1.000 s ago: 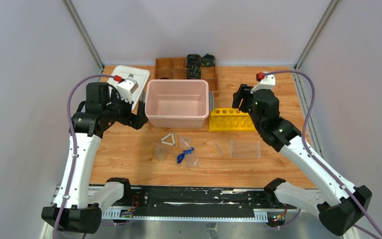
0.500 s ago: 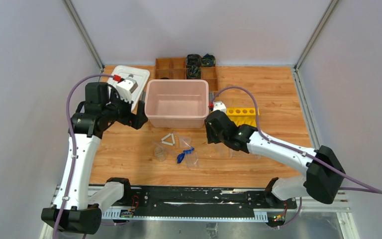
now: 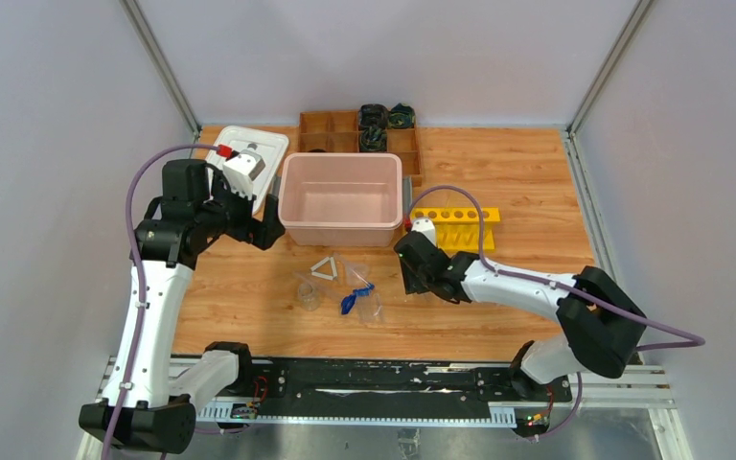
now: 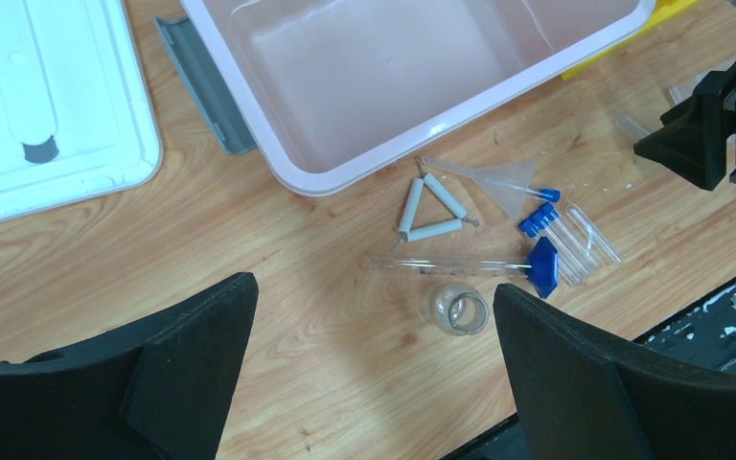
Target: Organize the chemistry lab equipment
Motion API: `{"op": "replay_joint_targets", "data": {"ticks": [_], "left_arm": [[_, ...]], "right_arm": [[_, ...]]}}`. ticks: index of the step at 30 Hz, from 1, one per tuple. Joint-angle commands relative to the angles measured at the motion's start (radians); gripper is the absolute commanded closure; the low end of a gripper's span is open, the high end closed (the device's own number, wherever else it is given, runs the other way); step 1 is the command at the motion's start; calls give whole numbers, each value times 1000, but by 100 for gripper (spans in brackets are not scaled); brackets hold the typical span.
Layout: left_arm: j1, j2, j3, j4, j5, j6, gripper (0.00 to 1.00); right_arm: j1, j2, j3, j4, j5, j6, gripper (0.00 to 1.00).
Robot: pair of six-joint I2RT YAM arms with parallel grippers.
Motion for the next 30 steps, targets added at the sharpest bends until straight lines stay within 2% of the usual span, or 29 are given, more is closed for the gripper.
{"op": "replay_joint_targets", "data": {"ticks": [1,7,12,15,23,30], "left_arm": [[-5,-11,18,0,23,-3,0],[-4,-16,18,1,27,-3,0],[-5,-19,19,1,25,-2,0],[-4,-25,20,1,25,-1,0],[-4,-31,20,1,48,-6,0],[-5,-39,-7,1,40,-21,0]], "right_arm": [[4,28,-13,28,48,23,52],[-12,66,-28,55,42,22,49],[-16,112,-27,73,39,22,55],[-18,128,-31,83,31,28,62],[-18,90,-23,72,15,36,98],[-3,-112,7,100,-89,31,100]]}}
